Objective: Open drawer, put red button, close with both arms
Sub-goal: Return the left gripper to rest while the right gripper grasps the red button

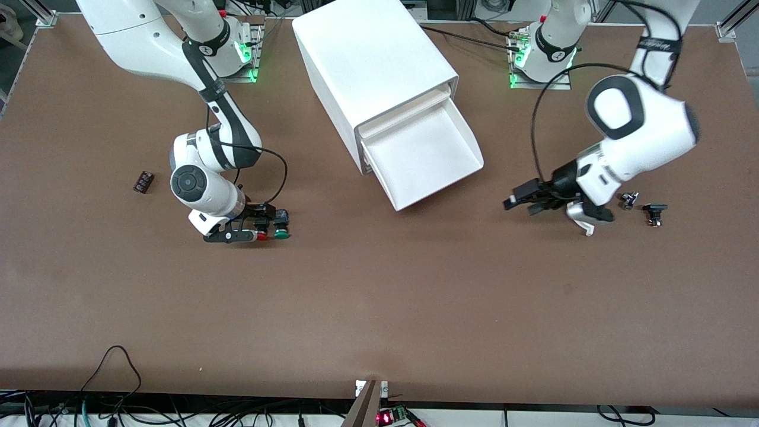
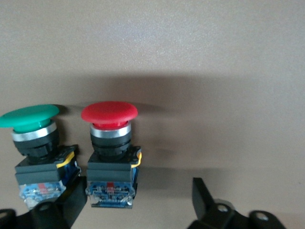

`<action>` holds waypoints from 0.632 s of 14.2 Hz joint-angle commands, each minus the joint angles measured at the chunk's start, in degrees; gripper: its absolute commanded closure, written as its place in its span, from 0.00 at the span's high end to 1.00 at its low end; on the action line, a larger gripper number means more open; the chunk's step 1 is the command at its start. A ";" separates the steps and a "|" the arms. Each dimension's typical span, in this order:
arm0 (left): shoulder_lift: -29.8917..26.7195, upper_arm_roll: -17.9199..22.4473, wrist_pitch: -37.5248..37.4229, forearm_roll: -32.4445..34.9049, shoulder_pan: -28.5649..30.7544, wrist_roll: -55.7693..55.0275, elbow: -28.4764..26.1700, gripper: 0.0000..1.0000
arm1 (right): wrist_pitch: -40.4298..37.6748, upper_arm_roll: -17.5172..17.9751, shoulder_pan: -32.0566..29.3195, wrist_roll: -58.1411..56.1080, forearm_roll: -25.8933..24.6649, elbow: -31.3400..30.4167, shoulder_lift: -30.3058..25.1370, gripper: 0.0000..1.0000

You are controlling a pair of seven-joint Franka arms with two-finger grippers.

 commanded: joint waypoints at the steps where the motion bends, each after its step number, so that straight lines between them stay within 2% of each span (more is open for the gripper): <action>1: -4.92 5.18 -9.51 12.29 0.62 -0.82 3.68 1.00 | 0.89 -0.11 0.28 0.94 -0.74 -2.16 -1.86 0.68; 3: -5.80 7.47 -17.94 20.83 0.54 -0.90 10.62 1.00 | 0.98 -0.11 0.28 0.94 -0.74 -2.16 -1.51 0.62; 6: -6.33 8.97 -29.72 32.27 0.01 -1.17 18.81 1.00 | 2.20 -0.11 0.28 0.94 -0.74 -2.07 -0.64 0.62; 9: -6.33 9.94 -36.87 40.01 -1.22 -1.34 24.27 1.00 | 2.39 -0.11 0.37 0.85 -0.74 -1.72 -0.19 0.47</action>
